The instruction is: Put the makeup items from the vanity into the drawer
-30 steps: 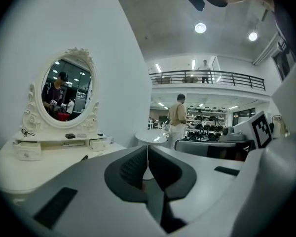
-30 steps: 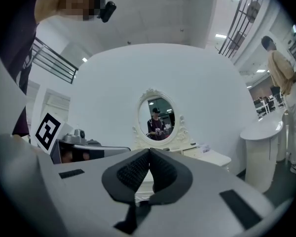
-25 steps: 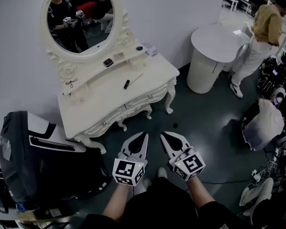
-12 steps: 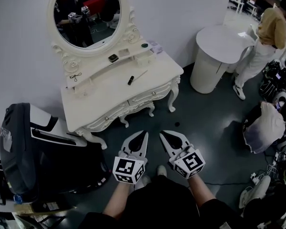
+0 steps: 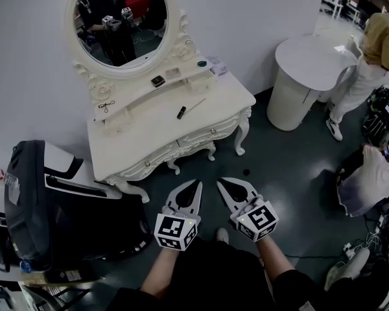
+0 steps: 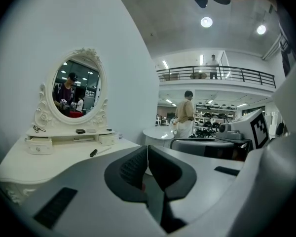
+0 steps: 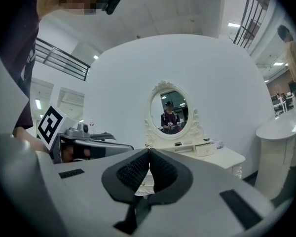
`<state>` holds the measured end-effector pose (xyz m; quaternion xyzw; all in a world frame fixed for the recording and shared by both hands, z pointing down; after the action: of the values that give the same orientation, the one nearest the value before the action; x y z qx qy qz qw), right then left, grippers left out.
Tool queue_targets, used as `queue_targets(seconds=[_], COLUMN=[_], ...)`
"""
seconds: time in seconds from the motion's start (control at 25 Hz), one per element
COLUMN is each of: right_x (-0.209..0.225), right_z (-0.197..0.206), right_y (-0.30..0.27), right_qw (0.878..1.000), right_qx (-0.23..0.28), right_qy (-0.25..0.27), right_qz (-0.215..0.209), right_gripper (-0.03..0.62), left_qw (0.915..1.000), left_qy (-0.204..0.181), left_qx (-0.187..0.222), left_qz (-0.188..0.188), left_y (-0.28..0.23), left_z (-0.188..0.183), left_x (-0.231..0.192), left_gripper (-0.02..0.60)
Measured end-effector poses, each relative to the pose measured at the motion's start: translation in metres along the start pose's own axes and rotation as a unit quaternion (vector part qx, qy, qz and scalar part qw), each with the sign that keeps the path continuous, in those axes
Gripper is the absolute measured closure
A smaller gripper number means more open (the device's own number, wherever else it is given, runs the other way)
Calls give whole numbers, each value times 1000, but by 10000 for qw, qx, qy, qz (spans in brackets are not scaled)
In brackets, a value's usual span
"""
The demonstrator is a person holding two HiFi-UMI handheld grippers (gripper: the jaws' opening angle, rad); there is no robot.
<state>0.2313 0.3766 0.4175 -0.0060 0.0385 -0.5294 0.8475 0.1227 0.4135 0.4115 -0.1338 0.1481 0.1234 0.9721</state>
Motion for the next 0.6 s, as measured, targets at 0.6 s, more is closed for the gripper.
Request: queue_targets(seconds=[0.6], right_x=[31], right_z=[10], right_y=[-83], right_qw=[9998], right_qx=[-184], right_qy=[-93], right_qz=[-15], right_gripper=[571], left_qw=[9999], left_qy=[125], left_qx=[-77], left_qz=[84], left_y=[-47], left_z=[-21], left_x=[-72], left_gripper=[566])
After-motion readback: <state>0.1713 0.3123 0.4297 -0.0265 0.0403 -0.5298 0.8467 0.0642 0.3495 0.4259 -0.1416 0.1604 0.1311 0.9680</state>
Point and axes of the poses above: the fingertips, and each gripper's own axes: y backward along the fingers, x to its right, z out of its underside, the point moved 5 cm from there along y, backward along the fingers, and after that the axes turned 13 degrees about y, right-handed, at the moved point
